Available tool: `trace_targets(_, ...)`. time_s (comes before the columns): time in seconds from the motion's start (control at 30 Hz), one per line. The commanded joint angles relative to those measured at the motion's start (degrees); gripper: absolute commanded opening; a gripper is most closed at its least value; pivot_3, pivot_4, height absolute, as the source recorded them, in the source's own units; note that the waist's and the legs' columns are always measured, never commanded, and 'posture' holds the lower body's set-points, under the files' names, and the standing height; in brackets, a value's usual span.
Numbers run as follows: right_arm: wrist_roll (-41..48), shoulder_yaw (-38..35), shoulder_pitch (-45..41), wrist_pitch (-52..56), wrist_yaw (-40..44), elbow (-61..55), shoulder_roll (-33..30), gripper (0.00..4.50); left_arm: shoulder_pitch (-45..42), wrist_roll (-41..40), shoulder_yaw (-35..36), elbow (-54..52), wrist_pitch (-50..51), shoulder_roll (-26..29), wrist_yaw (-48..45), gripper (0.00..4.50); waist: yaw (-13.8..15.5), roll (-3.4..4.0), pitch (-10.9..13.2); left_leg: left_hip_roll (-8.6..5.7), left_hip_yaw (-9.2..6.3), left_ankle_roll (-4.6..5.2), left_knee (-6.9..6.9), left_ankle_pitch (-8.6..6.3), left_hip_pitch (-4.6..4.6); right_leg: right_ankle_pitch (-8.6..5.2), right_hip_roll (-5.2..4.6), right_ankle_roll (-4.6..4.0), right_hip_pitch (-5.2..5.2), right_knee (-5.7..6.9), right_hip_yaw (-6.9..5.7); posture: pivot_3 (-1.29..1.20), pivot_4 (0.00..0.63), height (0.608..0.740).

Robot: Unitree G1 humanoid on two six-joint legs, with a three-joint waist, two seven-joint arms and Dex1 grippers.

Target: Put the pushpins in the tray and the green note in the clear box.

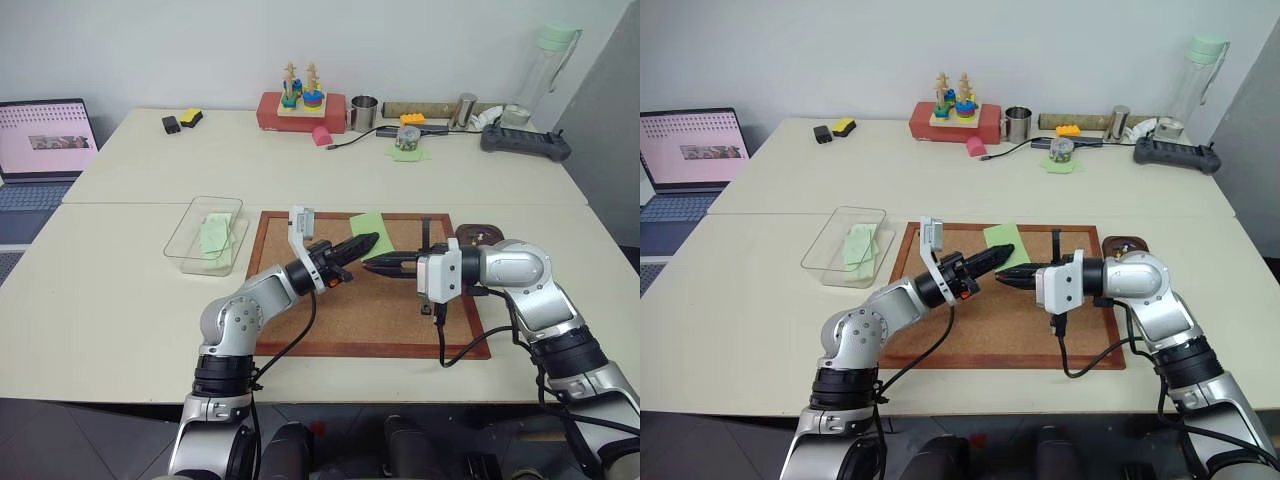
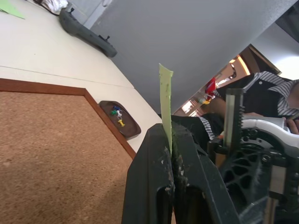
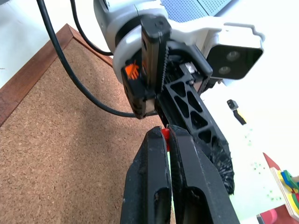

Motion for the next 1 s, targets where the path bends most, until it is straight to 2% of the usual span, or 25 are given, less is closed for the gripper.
trace_targets(0.03,1.0,-1.3,-0.9,-1.3,-0.8,-2.4,-0.4,0.0,-0.5,2.0,-0.2,0.6,-3.0,-0.5,0.3,0.06,0.0,0.0,0.0,0.0,0.0,0.0,0.0,0.0,0.0,0.0,0.0,-0.01,0.0,0.0,0.0,0.0,0.15,0.74)
trace_targets(0.23,4.8,-4.1,1.1,2.7,-2.4,-6.8,-1.1,0.0,-1.2,5.9,-0.9,3.5,-6.7,-1.7,1.7,0.06,0.1,0.0,0.0,0.0,-0.01,0.0,0.0,0.0,-0.01,0.0,0.0,0.0,0.0,-0.01,0.0,0.0,0.15,0.74)
trace_targets(0.43,8.1,-12.9,4.8,22.3,-11.8,-7.4,-2.4,0.0,-0.5,6.2,-0.9,-0.5,-7.6,-1.5,1.7,0.06,0.5,-0.02,0.0,-0.02,-0.01,0.0,0.0,0.0,-0.03,0.05,-0.03,-0.07,0.0,-0.02,0.0,0.0,0.15,0.74)
trace_targets(0.53,7.8,-17.6,6.9,33.6,-19.1,-3.6,-2.6,0.0,1.5,5.9,-2.1,-7.9,-6.7,0.9,0.9,0.06,0.4,-0.02,0.0,-0.01,0.02,0.01,0.0,0.0,-0.03,0.08,-0.03,-0.13,-0.01,-0.02,0.02,0.0,0.15,0.74)
trace_targets(0.73,7.0,-24.2,6.7,45.3,-31.6,5.6,-1.2,0.0,4.1,6.2,-3.6,-16.7,-6.4,4.0,1.6,0.06,0.5,-0.01,0.0,-0.01,0.07,0.01,-0.04,-0.01,-0.03,0.08,-0.03,-0.17,-0.03,-0.01,0.08,0.0,0.15,0.74)
trace_targets(0.97,8.6,-26.2,3.9,51.4,-35.7,14.0,1.5,0.0,4.6,6.8,-5.0,-19.3,-6.8,4.7,2.5,0.06,0.0,-0.01,0.0,-0.04,0.13,0.02,-0.02,-0.01,-0.02,-0.01,0.02,-0.01,-0.01,-0.01,0.08,0.0,0.15,0.74)
trace_targets(1.0,8.6,-26.4,3.3,51.2,-36.2,15.3,1.9,0.22,4.6,6.9,-5.2,-19.3,-6.9,4.7,2.5,0.02,0.0,-0.01,0.0,-0.04,0.13,0.02,-0.02,-0.01,-0.02,-0.01,0.02,-0.01,-0.02,-0.01,0.08,0.0,0.15,0.74)
